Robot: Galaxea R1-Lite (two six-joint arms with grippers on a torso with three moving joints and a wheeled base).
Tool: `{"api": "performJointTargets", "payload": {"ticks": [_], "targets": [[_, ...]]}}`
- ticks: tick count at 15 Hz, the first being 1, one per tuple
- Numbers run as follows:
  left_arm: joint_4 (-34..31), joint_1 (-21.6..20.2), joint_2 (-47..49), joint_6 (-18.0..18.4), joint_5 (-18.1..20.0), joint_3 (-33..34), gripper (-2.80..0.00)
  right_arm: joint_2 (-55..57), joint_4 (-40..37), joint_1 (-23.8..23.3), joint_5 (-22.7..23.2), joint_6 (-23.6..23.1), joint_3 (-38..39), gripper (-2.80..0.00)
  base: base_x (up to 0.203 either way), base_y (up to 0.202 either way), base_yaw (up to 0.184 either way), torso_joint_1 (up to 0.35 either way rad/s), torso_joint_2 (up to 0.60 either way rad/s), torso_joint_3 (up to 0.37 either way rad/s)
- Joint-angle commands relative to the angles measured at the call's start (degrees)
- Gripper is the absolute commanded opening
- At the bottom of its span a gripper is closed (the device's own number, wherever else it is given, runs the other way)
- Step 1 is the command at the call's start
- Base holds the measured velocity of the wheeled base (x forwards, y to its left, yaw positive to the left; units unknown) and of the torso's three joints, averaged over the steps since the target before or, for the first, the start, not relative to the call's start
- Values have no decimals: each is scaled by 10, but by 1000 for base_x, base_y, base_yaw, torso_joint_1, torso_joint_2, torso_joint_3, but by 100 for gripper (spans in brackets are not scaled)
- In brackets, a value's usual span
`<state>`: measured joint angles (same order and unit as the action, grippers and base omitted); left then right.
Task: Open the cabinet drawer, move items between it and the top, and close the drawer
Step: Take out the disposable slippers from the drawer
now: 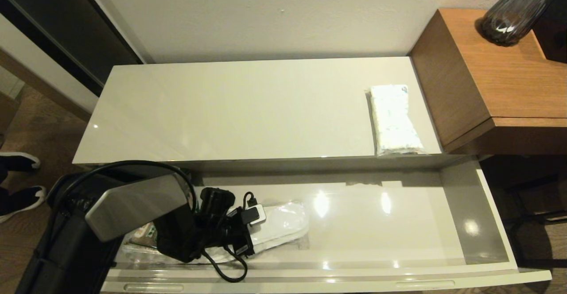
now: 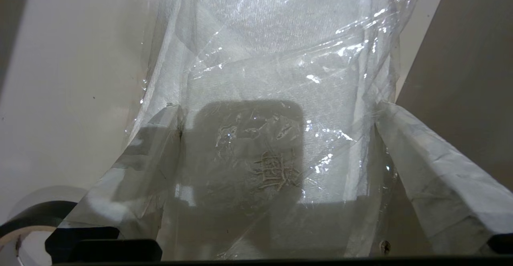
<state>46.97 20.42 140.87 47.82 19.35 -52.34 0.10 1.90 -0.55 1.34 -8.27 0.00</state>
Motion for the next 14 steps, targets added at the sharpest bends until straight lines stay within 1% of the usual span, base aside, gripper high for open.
{"api": "performJointTargets", "payload": {"ticks": [1,14], "targets": [[4,1,-2,3,1,5,0,1,0,0,1,-1,1,-280,0,0,0,0,0,0],[2,-3,18,0,-3,-41,0,1,0,0,1,-1,1,-280,0,0,0,0,0,0]]}}
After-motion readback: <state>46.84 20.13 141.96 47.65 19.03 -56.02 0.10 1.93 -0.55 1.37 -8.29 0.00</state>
